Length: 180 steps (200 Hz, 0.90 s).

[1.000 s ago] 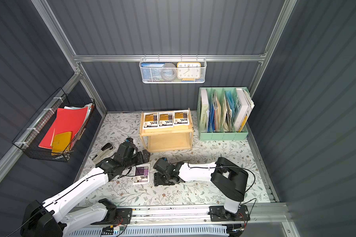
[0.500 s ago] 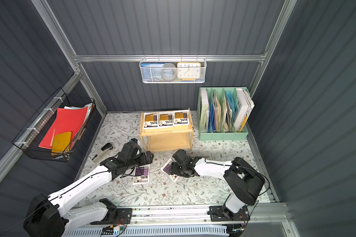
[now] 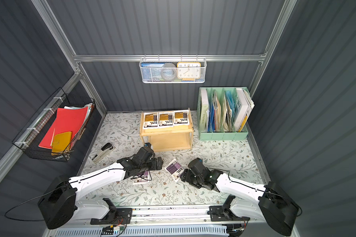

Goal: Place the bagged coffee beans on the shelf by color
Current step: Pick up the bagged coffee beans at the center of the board.

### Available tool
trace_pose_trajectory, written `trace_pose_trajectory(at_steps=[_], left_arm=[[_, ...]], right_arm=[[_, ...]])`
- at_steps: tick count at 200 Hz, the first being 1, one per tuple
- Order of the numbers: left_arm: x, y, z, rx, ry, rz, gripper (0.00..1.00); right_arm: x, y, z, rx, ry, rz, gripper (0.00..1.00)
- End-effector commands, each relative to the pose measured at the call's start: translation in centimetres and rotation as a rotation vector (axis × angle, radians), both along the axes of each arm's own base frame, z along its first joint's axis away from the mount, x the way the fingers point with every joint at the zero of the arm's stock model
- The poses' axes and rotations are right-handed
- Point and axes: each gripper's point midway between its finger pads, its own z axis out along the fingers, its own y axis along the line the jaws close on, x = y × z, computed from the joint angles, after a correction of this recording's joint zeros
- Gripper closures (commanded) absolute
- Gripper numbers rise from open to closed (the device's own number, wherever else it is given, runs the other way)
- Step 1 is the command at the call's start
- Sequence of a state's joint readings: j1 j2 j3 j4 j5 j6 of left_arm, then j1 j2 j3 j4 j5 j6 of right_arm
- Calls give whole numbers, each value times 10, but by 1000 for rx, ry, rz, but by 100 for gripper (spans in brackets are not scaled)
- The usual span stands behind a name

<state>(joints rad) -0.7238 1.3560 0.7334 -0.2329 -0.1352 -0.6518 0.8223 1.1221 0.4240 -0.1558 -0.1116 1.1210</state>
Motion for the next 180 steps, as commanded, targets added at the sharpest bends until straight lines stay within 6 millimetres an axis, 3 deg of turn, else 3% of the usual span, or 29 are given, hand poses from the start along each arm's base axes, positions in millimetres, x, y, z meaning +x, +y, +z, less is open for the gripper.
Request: trace_pose_trajectory(at_steps=[1, 67, 139, 180], left_arm=[[10, -13, 3, 14, -47, 1, 0], [14, -36, -15, 91, -53, -50, 0], [15, -42, -35, 157, -30, -94, 0], [12, -36, -50, 210, -1, -94, 0]], right_arm=[[0, 2, 0, 59, 25, -75, 25], [3, 6, -10, 74, 45, -101, 25], [4, 10, -18, 116, 65, -134, 25], [4, 12, -34, 103, 98, -147, 25]])
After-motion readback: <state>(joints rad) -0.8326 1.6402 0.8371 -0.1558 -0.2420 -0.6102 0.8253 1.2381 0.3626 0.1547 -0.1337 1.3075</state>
